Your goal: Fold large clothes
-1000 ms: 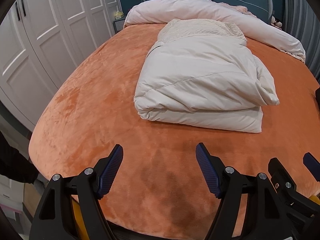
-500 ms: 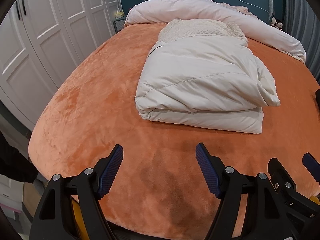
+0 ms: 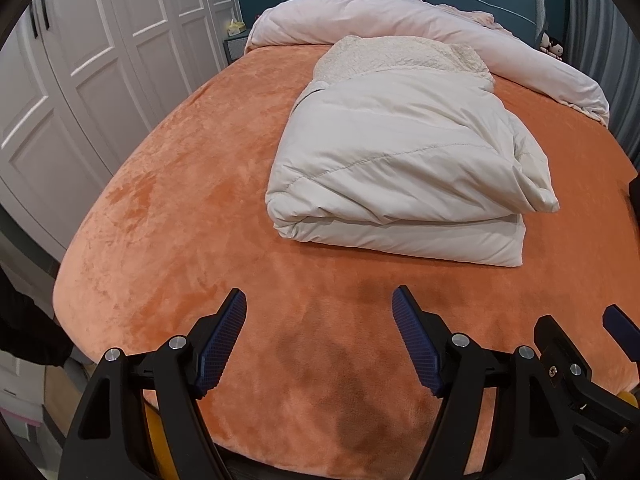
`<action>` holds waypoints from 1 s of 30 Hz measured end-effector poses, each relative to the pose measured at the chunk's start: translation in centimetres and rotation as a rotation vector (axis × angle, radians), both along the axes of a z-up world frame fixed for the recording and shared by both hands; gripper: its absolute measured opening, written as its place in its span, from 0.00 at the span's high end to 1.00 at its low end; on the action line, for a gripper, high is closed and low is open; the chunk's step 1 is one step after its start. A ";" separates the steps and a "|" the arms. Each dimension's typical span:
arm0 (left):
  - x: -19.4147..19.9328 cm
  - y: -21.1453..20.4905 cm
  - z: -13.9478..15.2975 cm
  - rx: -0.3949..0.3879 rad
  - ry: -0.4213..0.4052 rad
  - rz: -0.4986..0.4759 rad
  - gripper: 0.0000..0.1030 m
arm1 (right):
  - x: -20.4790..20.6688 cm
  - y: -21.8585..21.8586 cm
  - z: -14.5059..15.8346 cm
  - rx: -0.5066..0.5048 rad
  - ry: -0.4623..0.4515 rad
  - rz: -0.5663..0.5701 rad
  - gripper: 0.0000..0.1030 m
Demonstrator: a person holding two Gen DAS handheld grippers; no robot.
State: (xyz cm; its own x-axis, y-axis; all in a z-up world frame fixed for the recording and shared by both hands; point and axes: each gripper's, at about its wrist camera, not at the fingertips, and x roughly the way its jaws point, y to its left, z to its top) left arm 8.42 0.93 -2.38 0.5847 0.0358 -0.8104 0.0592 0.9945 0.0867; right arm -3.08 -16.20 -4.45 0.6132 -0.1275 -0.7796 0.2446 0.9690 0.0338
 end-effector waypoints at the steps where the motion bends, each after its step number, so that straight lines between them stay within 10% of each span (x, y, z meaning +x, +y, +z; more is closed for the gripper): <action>1: 0.1 -0.1 -0.1 -0.002 0.002 0.003 0.29 | 0.0 0.0 0.0 -0.004 -0.001 -0.006 0.23; 30: 2.8 -0.5 -0.4 0.019 -0.007 0.017 0.29 | 2.4 0.0 -0.2 -0.006 0.009 0.003 0.23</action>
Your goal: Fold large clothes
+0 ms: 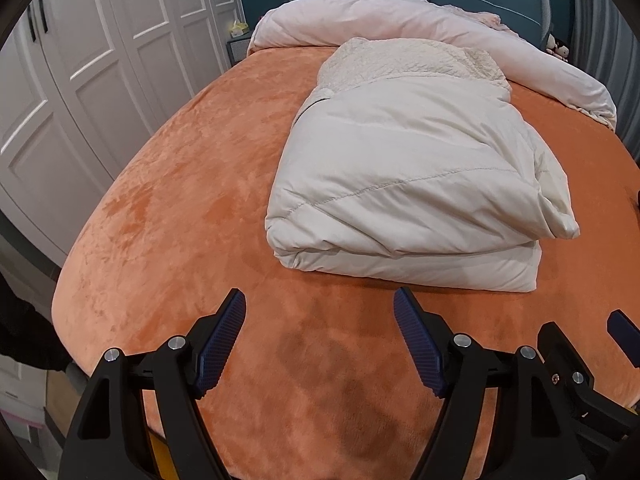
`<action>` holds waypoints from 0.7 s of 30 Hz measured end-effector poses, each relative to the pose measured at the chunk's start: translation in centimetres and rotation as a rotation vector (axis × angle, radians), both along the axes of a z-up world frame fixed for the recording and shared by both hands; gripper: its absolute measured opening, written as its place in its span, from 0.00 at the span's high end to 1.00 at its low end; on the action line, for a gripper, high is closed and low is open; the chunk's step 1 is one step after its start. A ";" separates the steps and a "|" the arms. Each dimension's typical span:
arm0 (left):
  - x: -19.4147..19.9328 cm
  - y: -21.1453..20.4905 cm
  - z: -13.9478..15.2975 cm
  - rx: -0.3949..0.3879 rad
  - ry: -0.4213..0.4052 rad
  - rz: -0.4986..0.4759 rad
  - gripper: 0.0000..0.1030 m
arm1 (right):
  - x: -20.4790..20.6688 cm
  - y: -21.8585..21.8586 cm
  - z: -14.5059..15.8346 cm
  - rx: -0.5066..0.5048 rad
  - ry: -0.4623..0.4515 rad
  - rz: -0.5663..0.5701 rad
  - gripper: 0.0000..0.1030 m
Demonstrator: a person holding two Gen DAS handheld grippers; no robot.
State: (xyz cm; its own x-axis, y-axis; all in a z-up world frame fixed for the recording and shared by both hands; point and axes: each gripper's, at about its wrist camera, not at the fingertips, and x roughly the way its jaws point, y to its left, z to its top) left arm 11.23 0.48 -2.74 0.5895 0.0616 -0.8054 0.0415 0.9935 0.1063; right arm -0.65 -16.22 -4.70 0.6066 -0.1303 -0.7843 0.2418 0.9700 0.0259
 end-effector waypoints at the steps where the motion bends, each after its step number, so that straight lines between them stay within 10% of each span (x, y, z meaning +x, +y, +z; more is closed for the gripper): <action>1: 0.0 0.0 0.0 -0.001 0.002 0.001 0.29 | 0.0 0.0 0.0 0.001 0.000 0.000 0.23; 21: 0.1 -0.1 0.7 0.008 -0.014 0.006 0.31 | 0.4 0.3 0.5 0.003 -0.017 -0.003 0.23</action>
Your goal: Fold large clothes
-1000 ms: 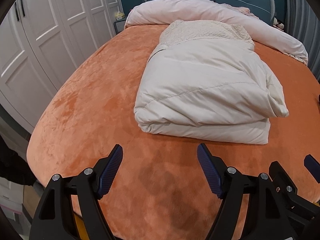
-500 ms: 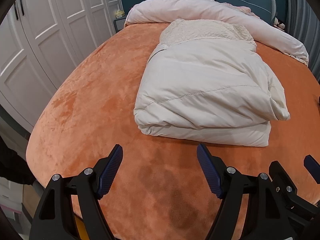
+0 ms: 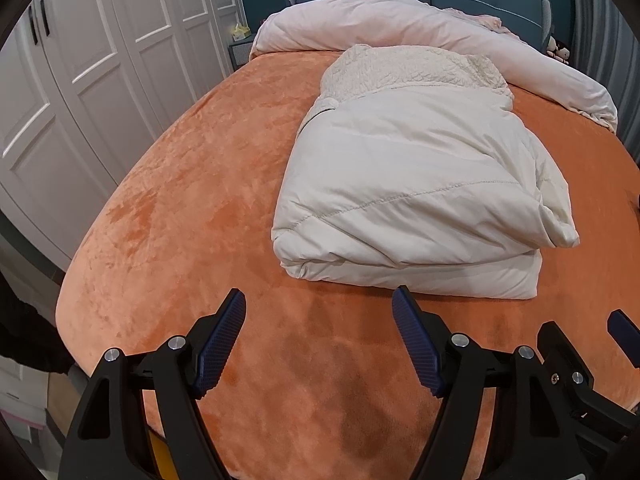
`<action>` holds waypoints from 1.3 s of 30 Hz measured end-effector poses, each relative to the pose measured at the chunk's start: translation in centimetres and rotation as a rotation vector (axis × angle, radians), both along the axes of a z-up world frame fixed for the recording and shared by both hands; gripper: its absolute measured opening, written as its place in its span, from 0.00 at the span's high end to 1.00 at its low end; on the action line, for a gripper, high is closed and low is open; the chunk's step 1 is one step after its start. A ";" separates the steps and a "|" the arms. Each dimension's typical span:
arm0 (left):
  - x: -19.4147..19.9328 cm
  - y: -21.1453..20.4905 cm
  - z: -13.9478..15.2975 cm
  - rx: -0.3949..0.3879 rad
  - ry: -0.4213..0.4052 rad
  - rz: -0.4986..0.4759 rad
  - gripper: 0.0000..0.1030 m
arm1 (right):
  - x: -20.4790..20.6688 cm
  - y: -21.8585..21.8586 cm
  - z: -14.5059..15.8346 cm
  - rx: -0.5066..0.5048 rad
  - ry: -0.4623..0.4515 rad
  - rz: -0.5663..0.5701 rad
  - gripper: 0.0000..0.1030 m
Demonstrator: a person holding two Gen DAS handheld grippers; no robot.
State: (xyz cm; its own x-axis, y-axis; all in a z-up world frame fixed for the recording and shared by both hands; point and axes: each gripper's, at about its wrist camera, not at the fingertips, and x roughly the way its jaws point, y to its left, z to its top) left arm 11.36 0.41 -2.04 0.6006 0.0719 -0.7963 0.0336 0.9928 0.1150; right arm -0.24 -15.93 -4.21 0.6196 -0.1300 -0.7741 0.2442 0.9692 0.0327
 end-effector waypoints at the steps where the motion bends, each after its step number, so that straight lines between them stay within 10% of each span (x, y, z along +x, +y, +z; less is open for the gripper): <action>1: 0.0 0.0 0.0 0.000 0.000 0.001 0.31 | 0.0 0.0 0.0 0.000 0.001 0.000 0.23; 39: 1.0 -0.3 -0.2 0.005 -0.014 -0.002 0.27 | 0.8 0.1 -0.3 -0.001 0.001 -0.007 0.23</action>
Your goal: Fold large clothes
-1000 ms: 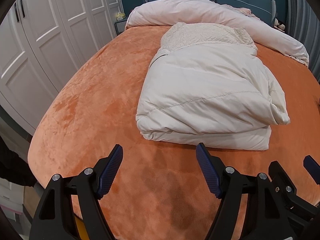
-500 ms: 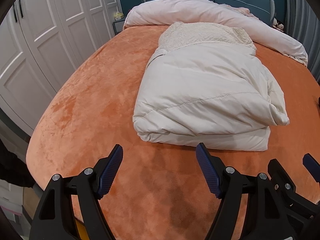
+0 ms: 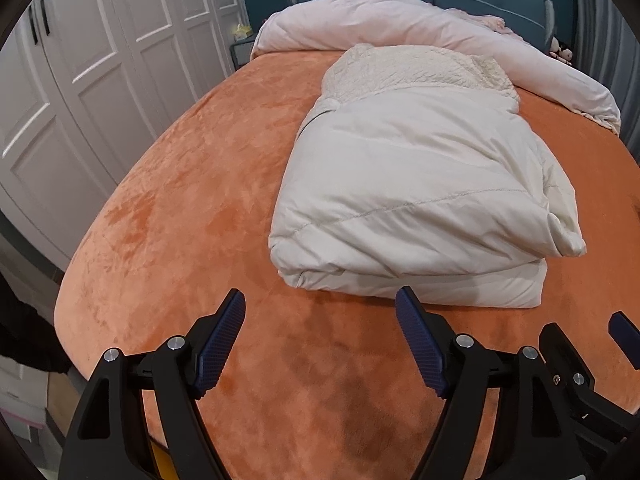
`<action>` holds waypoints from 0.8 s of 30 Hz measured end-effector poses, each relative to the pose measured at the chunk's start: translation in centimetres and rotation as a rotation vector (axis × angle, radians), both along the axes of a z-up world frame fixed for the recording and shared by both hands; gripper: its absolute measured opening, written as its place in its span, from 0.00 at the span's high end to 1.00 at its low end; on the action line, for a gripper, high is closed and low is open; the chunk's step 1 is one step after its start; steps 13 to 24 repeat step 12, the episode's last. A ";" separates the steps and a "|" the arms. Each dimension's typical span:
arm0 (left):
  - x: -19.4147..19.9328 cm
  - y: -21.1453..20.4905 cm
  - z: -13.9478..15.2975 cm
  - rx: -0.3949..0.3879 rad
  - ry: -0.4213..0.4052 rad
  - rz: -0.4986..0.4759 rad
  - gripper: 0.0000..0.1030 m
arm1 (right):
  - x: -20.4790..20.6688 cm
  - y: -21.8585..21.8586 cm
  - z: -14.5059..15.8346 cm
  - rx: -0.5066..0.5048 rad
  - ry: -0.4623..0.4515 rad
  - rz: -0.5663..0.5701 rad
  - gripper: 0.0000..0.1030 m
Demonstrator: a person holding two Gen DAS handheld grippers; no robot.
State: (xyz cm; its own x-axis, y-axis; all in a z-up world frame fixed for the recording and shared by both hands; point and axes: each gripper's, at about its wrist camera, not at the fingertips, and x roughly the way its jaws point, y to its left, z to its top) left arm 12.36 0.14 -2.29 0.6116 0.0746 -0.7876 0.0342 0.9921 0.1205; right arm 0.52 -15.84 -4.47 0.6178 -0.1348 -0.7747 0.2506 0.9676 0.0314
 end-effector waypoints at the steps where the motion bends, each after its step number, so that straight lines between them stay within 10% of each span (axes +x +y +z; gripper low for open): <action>1: 0.0 -0.1 0.0 0.006 -0.006 -0.005 0.27 | 0.0 0.0 0.0 0.000 0.001 -0.001 0.23; 24: 0.3 -0.2 0.1 0.007 0.007 -0.008 0.27 | 0.1 -0.4 0.0 0.006 -0.003 -0.002 0.23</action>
